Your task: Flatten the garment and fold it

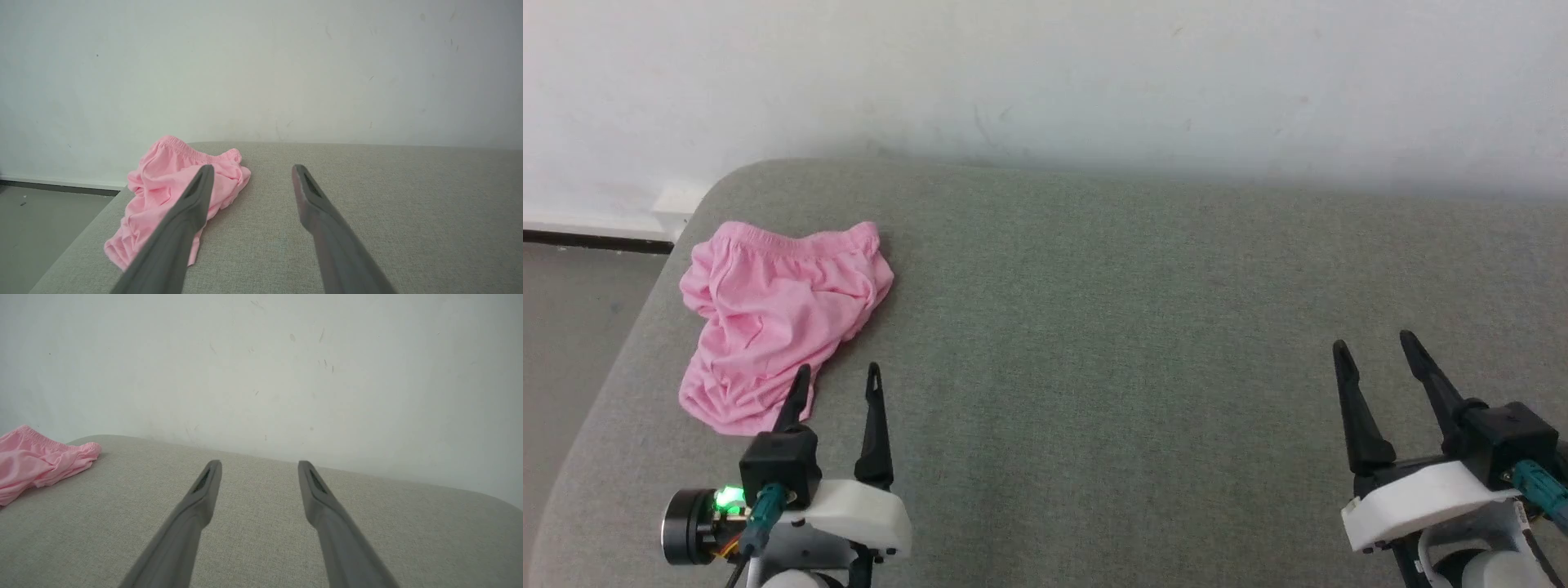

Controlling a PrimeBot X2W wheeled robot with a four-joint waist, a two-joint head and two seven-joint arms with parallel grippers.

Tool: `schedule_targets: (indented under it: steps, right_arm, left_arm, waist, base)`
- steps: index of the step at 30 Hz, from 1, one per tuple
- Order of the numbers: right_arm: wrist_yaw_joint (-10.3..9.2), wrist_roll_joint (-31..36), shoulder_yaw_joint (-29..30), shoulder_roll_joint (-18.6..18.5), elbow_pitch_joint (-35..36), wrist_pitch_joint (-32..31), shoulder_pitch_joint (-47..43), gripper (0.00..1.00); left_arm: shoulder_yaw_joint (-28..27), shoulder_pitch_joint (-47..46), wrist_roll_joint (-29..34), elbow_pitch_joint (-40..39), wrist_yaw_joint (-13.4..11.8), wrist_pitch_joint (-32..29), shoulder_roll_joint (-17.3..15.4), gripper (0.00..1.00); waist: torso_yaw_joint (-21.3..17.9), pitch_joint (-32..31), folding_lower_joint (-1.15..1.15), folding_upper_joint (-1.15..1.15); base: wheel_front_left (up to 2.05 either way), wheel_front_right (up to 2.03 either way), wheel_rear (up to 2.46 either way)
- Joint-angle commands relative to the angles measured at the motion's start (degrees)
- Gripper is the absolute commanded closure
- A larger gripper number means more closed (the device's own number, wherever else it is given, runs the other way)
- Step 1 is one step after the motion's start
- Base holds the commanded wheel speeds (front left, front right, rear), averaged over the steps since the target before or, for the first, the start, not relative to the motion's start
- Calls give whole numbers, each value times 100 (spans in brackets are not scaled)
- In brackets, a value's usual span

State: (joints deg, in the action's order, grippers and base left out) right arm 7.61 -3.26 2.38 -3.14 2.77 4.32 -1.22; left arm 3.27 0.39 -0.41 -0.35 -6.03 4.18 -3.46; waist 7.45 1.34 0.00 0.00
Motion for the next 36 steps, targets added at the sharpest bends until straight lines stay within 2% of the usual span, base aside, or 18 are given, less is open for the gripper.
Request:
schedule_targets:
  steps: [1,36]
  right_arm:
    - [-4,-74,27,9,47,67,-34,0]
    - [-7,-214,193,16,246,486,-125,0]
  left_arm:
    - [22,-136,-16,-17,-53,80,-37,0]
    - [42,-234,-64,52,-520,500,1,0]
  waist:
    - [106,21,0,0]
    - [1289,188,0,0]
  base:
    - [0,0,0]
    - [0,0,0]
